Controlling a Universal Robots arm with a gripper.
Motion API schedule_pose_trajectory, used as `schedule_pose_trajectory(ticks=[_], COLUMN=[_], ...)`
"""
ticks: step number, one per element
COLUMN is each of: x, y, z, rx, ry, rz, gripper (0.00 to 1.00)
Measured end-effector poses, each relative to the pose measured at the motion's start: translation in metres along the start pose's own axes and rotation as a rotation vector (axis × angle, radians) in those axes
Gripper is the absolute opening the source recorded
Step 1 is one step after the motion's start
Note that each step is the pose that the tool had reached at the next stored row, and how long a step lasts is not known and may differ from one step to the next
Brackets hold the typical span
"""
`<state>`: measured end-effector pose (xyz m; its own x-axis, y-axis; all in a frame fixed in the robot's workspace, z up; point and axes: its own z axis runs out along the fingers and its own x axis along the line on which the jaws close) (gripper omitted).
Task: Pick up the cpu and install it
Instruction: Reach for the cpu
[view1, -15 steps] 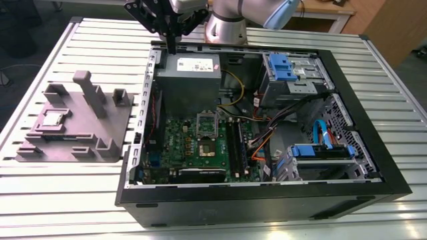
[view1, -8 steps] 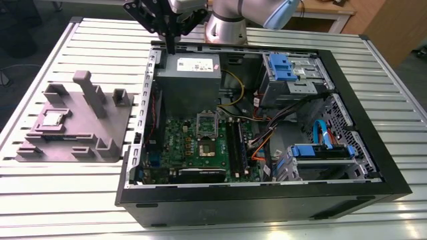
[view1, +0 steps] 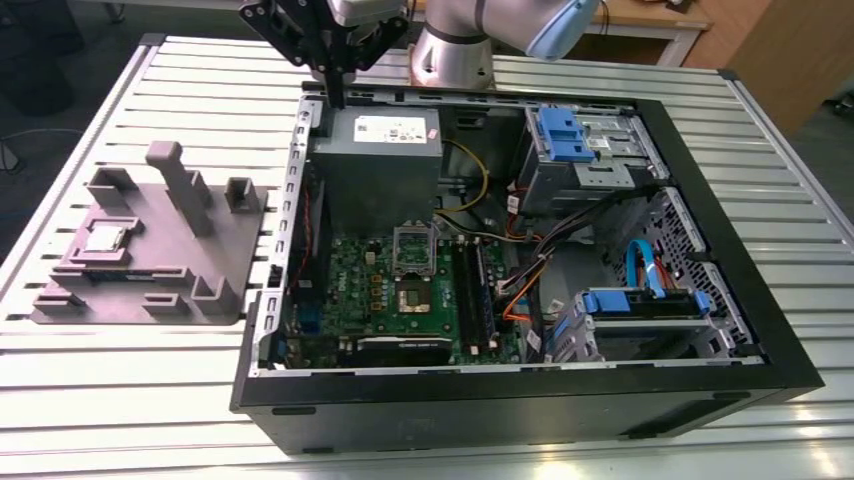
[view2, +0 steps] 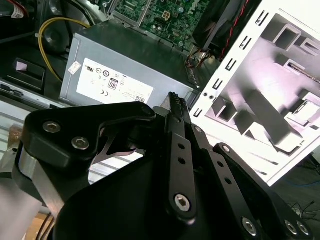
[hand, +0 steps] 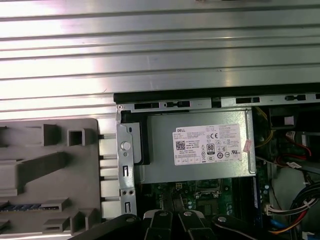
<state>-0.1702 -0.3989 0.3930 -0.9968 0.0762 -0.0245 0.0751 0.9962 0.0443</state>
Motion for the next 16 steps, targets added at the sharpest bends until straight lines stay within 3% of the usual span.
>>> schedule_pose_trajectory(ticks=[2, 16], x=[0.0035, 0.0067], y=[-0.0003, -0.0005], z=[-0.0001, -0.0001], rx=[0.0000, 0.0000], ry=[0.0000, 0.0000], rz=[0.000, 0.000], gripper=[0.11, 0.11])
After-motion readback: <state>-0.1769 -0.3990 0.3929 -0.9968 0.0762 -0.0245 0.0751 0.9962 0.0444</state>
